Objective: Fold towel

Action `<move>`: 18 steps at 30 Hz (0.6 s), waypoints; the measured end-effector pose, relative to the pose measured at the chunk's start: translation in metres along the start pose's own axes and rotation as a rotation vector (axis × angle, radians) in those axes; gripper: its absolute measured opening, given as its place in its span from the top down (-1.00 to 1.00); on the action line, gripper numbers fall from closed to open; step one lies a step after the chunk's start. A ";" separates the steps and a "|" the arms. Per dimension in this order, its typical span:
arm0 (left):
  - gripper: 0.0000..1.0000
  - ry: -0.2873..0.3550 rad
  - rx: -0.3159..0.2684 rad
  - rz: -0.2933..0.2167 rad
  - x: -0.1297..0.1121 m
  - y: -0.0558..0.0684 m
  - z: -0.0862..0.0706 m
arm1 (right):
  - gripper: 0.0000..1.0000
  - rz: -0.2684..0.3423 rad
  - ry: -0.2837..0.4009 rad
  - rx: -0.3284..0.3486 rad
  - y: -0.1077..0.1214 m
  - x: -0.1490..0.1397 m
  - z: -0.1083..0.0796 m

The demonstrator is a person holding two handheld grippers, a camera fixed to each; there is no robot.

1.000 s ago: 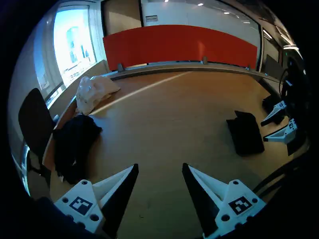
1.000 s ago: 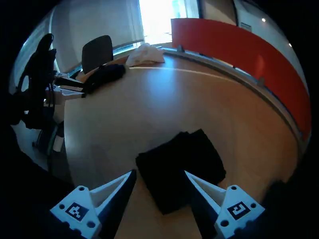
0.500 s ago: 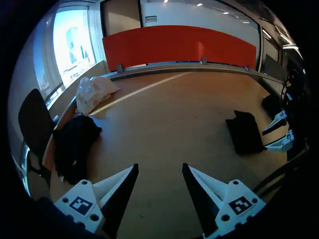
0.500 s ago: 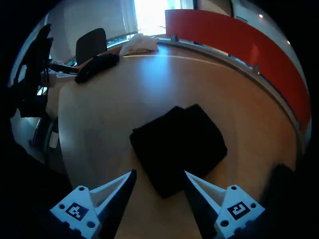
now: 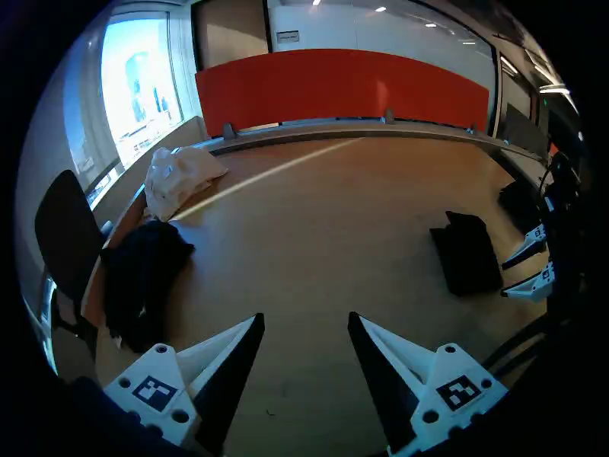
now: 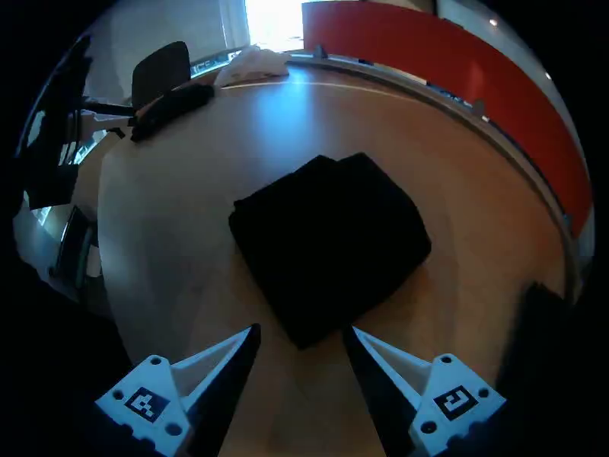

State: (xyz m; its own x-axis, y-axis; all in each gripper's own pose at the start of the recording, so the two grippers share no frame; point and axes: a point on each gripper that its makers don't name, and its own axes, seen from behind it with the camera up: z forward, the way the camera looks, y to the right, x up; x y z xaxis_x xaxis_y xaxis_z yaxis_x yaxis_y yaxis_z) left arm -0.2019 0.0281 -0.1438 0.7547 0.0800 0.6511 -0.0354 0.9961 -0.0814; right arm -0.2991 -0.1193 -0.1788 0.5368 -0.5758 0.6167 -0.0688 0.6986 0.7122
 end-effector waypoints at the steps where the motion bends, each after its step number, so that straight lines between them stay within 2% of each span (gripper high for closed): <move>1: -0.61 0.000 0.000 0.000 0.000 0.000 0.000 | -0.62 0.003 -0.002 -0.005 0.001 -0.001 0.001; 11: -0.61 0.001 0.001 -0.003 0.000 0.000 0.000 | -0.19 0.023 -0.025 -0.027 0.005 -0.015 0.008; 18: -0.61 -0.001 -0.002 -0.001 -0.001 0.001 0.000 | 0.22 0.037 -0.021 -0.037 0.007 -0.015 0.009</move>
State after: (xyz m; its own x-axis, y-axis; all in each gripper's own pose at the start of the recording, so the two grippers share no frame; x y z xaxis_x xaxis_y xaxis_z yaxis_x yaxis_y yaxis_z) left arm -0.2031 0.0291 -0.1447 0.7544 0.0793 0.6517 -0.0337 0.9960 -0.0822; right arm -0.3153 -0.1095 -0.1800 0.5168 -0.5578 0.6495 -0.0573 0.7344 0.6763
